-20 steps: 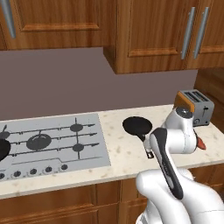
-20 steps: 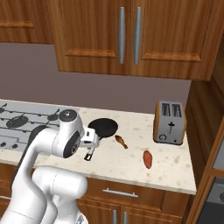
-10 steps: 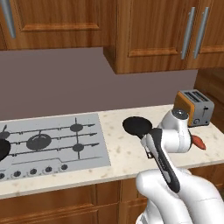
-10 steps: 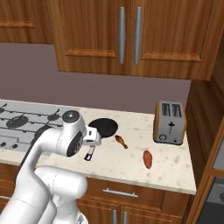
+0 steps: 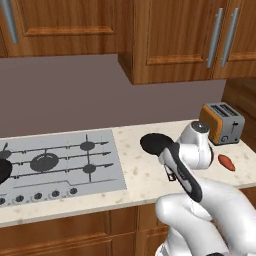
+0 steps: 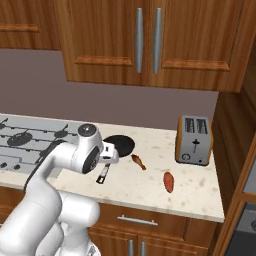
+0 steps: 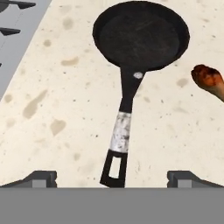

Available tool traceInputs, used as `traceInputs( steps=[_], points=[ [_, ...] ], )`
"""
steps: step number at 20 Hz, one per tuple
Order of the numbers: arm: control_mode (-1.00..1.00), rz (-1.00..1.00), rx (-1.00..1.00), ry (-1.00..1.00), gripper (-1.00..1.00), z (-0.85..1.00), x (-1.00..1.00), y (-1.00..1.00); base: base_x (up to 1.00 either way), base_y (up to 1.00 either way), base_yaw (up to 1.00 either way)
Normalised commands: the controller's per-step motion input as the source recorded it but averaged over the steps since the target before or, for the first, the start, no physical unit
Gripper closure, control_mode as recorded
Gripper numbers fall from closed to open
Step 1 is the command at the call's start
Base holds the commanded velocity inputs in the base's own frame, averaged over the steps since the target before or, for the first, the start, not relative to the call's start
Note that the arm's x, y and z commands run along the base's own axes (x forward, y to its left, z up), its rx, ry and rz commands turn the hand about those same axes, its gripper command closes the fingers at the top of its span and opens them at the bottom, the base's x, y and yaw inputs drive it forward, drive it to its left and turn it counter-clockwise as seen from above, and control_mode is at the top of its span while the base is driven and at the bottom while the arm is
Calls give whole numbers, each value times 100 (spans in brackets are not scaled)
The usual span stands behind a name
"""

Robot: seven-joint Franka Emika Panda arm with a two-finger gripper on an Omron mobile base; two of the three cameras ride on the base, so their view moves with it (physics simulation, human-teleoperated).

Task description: Place both pans onto different burners. Then place the sweet potato and the chicken drumstick on different pans.

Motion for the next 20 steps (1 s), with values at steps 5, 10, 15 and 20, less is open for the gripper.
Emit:
traceInputs(
  steps=[5,10,15,20],
  points=[
    [-100,0,0,0,-100,-39,16,0,0,0,0],
    [-100,0,0,0,-100,-35,16,0,0,0,0],
    [-100,0,0,0,-100,-31,17,0,0,0,0],
    [-100,0,0,0,-100,-31,13,0,0,0,0]
  ],
)
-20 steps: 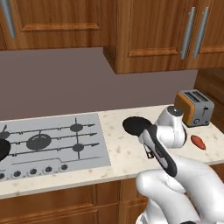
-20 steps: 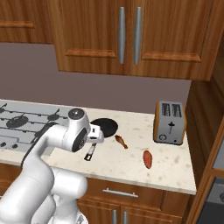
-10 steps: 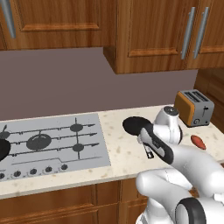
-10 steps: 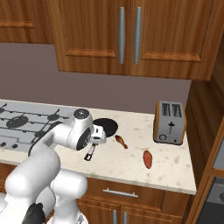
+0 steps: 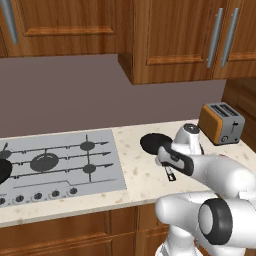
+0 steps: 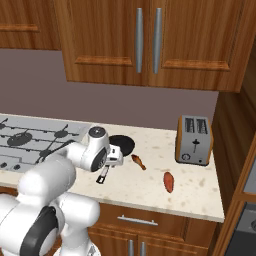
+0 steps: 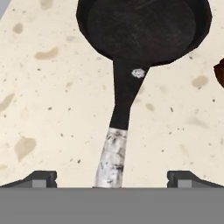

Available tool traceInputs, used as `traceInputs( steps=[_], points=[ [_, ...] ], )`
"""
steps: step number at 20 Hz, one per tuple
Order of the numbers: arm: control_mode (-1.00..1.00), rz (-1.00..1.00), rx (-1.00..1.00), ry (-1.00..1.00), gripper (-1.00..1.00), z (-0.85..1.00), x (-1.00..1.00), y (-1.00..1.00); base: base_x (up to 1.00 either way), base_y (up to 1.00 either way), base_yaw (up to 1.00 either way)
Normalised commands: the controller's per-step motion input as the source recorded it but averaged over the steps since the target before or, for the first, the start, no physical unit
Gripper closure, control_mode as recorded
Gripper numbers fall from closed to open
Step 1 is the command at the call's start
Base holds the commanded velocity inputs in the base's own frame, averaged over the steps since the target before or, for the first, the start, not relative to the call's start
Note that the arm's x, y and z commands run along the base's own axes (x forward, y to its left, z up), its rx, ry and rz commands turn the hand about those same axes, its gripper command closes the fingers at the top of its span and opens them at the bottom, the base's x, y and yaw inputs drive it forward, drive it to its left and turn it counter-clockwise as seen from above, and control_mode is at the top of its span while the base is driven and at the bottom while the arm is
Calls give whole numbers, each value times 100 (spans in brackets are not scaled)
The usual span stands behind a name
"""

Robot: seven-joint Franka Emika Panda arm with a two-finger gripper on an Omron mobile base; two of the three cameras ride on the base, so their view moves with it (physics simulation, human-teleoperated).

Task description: Place both pans onto different burners. Then place the sweet potato and the chicken drumstick on different pans.

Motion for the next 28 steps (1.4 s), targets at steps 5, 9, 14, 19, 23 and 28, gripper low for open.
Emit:
traceInputs(
  steps=[5,9,14,19,23,28],
  points=[
    [-100,0,0,0,-100,-30,9,0,0,0,0],
    [-100,0,0,0,-100,-26,4,0,0,0,0],
    [-100,0,0,0,-100,-25,6,0,0,0,0],
    [-100,0,0,0,-100,-23,15,3,0,0,0],
    [-100,0,0,0,-100,-24,17,0,0,0,0],
    [-100,0,0,0,-100,-25,19,0,0,0,0]
  ],
)
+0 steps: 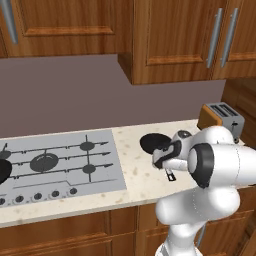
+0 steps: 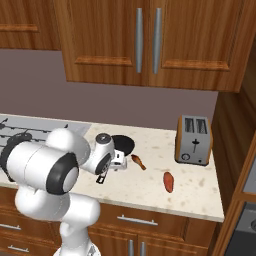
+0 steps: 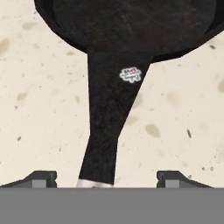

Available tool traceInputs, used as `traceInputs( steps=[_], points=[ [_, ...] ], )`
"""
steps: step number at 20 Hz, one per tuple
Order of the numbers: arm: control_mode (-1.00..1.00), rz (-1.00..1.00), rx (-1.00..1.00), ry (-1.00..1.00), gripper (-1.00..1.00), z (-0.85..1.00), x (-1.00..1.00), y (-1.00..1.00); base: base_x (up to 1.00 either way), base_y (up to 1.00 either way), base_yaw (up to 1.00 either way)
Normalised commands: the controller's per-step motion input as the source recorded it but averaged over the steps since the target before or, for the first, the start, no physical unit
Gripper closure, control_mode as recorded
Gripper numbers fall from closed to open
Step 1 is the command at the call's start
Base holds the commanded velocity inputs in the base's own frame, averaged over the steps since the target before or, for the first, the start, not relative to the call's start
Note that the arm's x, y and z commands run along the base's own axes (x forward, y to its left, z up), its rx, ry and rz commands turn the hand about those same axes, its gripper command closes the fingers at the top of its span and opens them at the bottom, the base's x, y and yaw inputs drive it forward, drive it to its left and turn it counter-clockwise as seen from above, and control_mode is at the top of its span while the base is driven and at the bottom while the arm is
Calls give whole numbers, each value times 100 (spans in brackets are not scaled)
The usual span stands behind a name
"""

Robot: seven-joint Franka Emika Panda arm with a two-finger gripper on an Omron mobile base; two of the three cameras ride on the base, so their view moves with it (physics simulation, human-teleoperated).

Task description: Place both pans onto different burners. Then place the sweet potato and the chicken drumstick on different pans.

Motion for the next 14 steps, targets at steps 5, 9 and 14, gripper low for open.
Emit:
traceInputs(
  steps=[5,9,14],
  points=[
    [-100,0,0,0,100,-30,23,8,0,0,0],
    [-100,0,-1,1,100,-23,3,7,0,0,0],
    [-100,0,1,2,100,-8,0,4,0,0,0]
  ],
)
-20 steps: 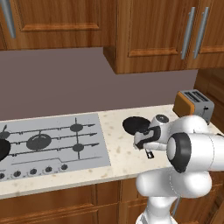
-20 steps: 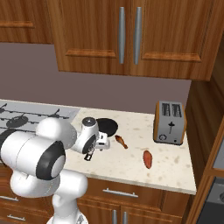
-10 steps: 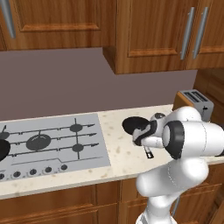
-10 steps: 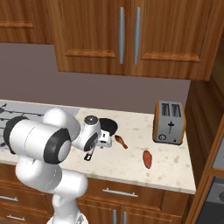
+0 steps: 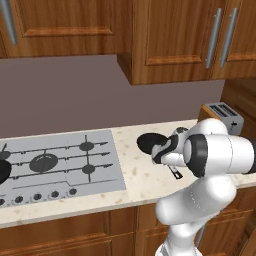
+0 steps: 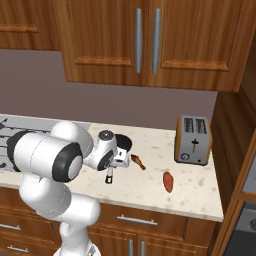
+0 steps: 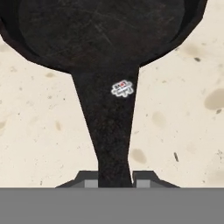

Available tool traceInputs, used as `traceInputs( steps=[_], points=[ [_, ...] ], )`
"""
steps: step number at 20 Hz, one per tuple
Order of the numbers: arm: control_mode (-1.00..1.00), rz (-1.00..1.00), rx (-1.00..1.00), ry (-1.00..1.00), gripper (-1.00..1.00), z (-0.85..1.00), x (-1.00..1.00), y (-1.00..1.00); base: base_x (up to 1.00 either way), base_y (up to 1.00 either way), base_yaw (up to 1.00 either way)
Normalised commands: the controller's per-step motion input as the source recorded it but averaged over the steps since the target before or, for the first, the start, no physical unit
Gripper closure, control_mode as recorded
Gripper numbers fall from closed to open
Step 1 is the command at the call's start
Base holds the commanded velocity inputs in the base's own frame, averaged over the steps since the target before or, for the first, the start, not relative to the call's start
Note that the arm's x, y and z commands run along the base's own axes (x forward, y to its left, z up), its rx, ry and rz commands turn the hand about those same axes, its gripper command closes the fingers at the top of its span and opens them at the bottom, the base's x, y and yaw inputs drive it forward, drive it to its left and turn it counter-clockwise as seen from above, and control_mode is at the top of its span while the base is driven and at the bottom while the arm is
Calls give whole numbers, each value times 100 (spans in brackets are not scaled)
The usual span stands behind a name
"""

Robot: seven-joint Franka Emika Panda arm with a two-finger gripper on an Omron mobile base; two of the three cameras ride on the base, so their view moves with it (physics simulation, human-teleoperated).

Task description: Place both pans onto different burners. Then place the sweet potato and the chicken drumstick on different pans.

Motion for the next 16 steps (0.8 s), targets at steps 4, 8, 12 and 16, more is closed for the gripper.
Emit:
traceInputs(
  steps=[4,8,12,16],
  points=[
    [-100,1,0,-3,100,6,-15,17,0,0,0],
    [-100,7,0,-11,100,32,-35,24,0,0,0],
    [-100,12,0,-11,100,26,-30,30,0,0,0],
    [-100,13,0,-6,100,8,-10,39,0,0,0]
  ],
)
